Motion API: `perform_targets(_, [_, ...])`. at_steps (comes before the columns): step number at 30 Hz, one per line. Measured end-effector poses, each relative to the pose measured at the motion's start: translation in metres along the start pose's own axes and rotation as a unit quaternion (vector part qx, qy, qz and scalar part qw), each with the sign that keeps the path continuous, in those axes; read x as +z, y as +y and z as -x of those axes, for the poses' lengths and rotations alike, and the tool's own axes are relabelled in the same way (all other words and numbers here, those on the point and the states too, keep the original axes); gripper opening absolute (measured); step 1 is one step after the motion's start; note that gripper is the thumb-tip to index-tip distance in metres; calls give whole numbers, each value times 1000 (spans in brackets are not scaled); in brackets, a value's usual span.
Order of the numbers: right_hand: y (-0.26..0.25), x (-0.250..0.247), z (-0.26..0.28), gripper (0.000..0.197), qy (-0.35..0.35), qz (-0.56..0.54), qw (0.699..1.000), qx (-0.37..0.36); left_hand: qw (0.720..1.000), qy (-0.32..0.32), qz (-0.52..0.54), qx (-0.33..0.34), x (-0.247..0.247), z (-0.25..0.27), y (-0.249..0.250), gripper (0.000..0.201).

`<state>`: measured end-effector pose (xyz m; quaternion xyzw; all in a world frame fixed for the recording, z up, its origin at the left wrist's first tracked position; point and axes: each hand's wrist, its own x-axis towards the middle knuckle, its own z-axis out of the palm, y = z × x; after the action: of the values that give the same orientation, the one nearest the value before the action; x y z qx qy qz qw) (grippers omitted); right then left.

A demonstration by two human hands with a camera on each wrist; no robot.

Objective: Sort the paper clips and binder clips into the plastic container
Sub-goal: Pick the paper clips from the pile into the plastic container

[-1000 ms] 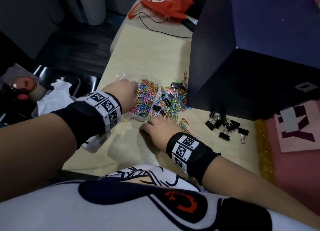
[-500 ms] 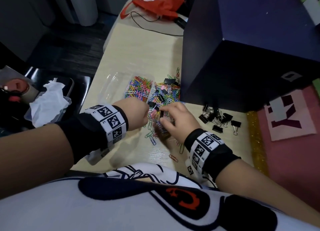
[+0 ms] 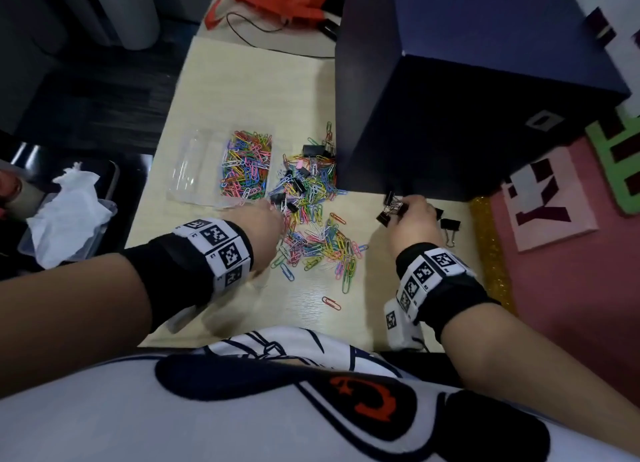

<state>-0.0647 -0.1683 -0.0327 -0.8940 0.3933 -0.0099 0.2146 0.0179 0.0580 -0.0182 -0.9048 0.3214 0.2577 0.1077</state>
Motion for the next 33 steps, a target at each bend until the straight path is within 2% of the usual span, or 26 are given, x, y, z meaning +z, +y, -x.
perform_targets(3, [0,-2,-2,43,-9,32,999,-6,997,5,9,74,8,-1,10,45])
perform_targets(6, [-6,-1,8,39,-3,41,992,-116,991,4,47,128,10,2,17,41])
perform_targets(9, [-17,7,19,41,-126,42,970,-203,990,48,94,91,5,1,14,38])
perform_targets(11, [-26,15,26,59,-193,68,947,-247,990,87,103,46,1,-3,8,36])
perform_targets(13, [-33,20,33,76,-231,107,928,-274,992,83,96,18,-1,-7,3,41])
perform_targets(14, [-34,21,36,78,-236,130,920,-286,993,76,85,19,-1,-9,1,45])
perform_targets(17, [-35,20,40,69,-222,189,905,-309,995,69,58,43,3,-11,-2,46])
perform_targets(22, [-46,21,31,51,-191,173,916,-307,992,90,69,46,4,-10,-7,42])
perform_targets(25, [-61,25,28,56,-206,161,900,-350,993,94,64,37,3,-10,-10,34])
perform_targets(28, [-68,29,31,59,-224,208,879,-366,993,88,65,44,3,-9,-8,28])
perform_targets(31, [-62,29,32,44,-191,234,889,-344,991,95,78,56,2,-5,-8,27])
perform_targets(33, [-60,27,30,35,-165,233,897,-337,990,71,85,84,0,-1,-8,30])
